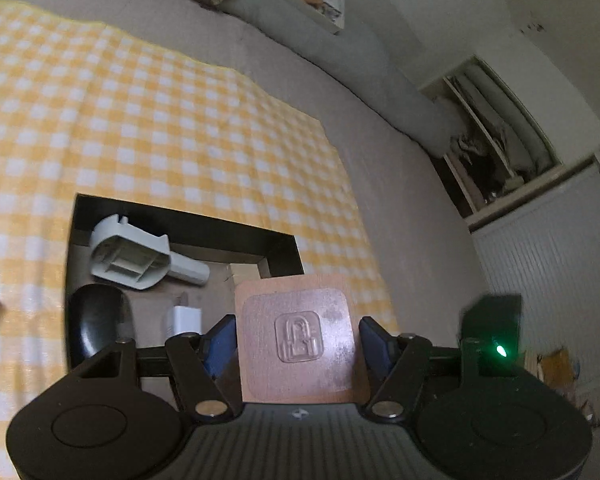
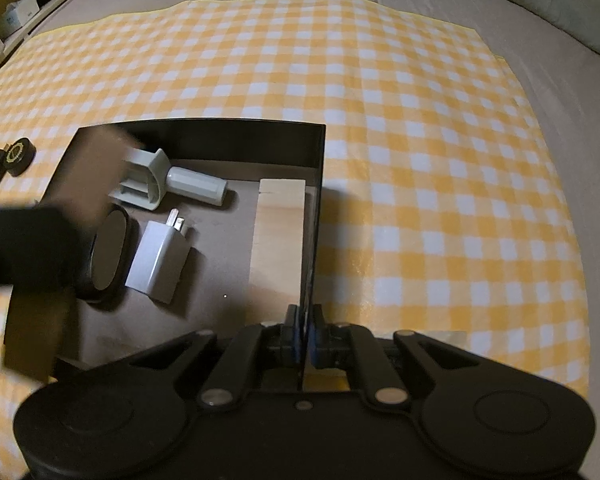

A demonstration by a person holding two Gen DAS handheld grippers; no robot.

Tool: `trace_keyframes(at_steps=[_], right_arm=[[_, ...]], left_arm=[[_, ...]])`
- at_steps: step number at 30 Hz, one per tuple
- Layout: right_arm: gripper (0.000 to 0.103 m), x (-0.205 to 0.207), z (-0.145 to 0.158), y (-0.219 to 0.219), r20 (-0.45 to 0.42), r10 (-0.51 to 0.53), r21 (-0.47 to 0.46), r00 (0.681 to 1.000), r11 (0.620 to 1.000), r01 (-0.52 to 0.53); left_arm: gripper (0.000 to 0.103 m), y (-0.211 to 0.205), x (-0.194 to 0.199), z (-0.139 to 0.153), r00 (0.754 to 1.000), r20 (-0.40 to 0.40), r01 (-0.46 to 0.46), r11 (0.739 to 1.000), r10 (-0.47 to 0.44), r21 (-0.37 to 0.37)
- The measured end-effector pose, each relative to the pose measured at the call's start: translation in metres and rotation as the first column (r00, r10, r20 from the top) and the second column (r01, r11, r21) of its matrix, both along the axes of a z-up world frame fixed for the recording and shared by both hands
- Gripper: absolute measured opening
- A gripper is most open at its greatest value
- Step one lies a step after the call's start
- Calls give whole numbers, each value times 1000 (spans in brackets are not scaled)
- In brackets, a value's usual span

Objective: Organize rigid objects
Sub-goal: 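Carry the pink pad into the black box and open the left tool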

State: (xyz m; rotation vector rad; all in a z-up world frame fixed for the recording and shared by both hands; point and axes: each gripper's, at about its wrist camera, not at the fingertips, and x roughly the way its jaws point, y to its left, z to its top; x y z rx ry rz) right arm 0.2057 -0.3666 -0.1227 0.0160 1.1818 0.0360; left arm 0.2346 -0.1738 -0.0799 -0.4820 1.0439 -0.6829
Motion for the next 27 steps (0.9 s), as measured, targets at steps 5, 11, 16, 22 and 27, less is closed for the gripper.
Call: trace_keyframes(at_steps=[5,11,16,22,27], right_arm=[[5,-2,-1,-9,5,0,20,1000,1000,0],[6,-8,-1,-17,7,4,28,1000,1000,-4],[6,-9,0,-13,5,7,18,1000,1000,-7],[6,-9,0,-9,6,8,16,1000,1000,-8],[6,-7,0,-5,1,11,10,1000,1000,-11]], left_arm=[[66,-10,18,-20,997,-55,-59,998,57,-30],[66,-18,27,-45,991,-115,-77,997,76,-5],[66,-28,28,-54,993,-100,-54,994,64,98],[67,-21,30,-56,992,-85,-77,985,91,157],[76,-19,26,-49,995,-61,-68,983,79,169]])
